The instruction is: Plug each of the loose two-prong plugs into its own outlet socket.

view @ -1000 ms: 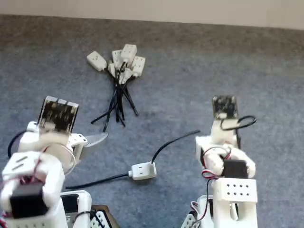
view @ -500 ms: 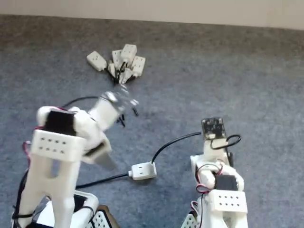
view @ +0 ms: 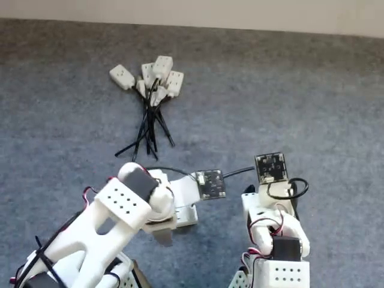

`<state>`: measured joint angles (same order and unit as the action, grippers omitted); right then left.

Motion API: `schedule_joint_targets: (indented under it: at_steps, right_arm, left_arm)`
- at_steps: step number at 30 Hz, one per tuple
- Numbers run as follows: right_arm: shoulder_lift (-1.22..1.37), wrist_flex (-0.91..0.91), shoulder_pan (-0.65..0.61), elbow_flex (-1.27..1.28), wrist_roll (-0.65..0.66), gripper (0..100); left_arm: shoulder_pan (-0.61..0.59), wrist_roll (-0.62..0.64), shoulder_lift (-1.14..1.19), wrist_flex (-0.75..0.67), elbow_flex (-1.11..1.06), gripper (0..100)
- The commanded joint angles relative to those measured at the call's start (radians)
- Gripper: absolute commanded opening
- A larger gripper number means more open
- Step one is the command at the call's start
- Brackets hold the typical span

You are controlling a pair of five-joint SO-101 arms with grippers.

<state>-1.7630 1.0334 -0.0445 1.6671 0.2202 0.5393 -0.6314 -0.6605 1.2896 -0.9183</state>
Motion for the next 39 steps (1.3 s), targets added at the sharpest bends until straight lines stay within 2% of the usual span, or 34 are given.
schedule_joint_targets:
  at_steps: [1, 19, 27, 33, 36, 39]
  right_arm:
    - [-0.073, 0.024, 0.005, 0.074, 0.011, 33.3]
    - [-0.07, 0.01, 0.004, 0.084, 0.011, 33.2]
    - [-0.07, 0.01, 0.004, 0.087, 0.011, 33.2]
    - [-0.07, 0.01, 0.004, 0.087, 0.011, 33.2]
    - [-0.07, -0.005, 0.004, 0.091, 0.011, 33.2]
    - [-0.07, -0.013, 0.004, 0.091, 0.011, 33.2]
  left_arm:
    - [0.024, -0.006, 0.002, -0.153, -0.045, 35]
    - [0.018, 0.0, 0.004, -0.42, -0.306, 34]
    - [0.018, 0.002, 0.001, -0.537, -0.374, 13]
    - [0.015, 0.089, -0.005, -0.54, -0.367, 10]
    - [-0.048, 0.114, -0.002, -0.535, -0.321, 10]
    - [-0.176, 0.112, -0.004, -0.532, -0.249, 10]
